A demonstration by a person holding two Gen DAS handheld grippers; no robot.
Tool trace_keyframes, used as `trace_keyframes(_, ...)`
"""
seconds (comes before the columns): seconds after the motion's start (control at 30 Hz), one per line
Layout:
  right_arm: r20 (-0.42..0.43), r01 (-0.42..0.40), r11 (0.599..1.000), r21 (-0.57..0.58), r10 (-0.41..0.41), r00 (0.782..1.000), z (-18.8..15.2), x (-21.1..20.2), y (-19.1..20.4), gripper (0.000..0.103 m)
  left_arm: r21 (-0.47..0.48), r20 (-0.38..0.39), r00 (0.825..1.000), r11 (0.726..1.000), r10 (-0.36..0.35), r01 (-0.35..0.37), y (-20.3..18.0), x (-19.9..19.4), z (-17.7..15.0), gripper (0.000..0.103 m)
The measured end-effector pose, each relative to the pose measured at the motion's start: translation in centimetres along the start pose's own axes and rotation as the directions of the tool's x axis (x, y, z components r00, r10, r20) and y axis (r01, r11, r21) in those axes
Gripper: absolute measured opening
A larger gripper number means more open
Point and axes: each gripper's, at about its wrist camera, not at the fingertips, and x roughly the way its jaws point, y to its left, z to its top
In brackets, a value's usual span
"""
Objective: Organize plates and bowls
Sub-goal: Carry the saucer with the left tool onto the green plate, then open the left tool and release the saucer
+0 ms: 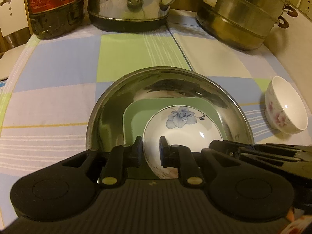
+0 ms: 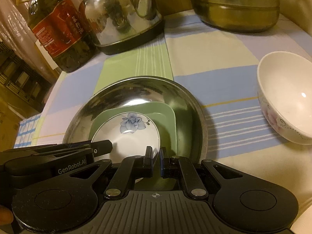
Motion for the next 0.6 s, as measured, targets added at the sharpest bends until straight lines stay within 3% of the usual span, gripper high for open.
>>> trace_keyframes(0.2, 0.007, 0.012, 1.000, -0.006, -0.012, 1.000, 0.1, -0.2, 0.1, 0.010, 0.014, 0.001, 1.000, 1.000, 0.002, -0.002, -0.2, -0.5, 0.2, 0.020)
trace_keyframes(0.27, 0.007, 0.009, 1.000, -0.009, -0.009, 1.000, 0.1, -0.5, 0.1, 0.021, 0.012, 0.010, 1.000, 1.000, 0.006, -0.006, -0.2, -1.0, 0.2, 0.021)
trace_keyframes(0.33, 0.015, -0.010, 1.000, -0.002, 0.010, 1.000, 0.2, -1.0, 0.0, 0.043, 0.015, 0.023, 1.000, 1.000, 0.008, -0.008, -0.2, -1.9, 0.3, 0.021)
trace_keyframes(0.37, 0.026, -0.019, 1.000, 0.001, 0.019, 0.999, 0.2, -1.4, 0.0, 0.046, 0.018, 0.030, 0.999, 1.000, 0.012, -0.012, -0.2, -2.4, 0.3, 0.021)
trace_keyframes(0.6, 0.078, -0.083, 0.996, -0.013, 0.084, 0.993, 0.0, -5.4, 0.4, 0.050, 0.021, 0.080, 0.996, 0.999, 0.030, -0.032, -0.4, -7.1, -0.3, 0.023)
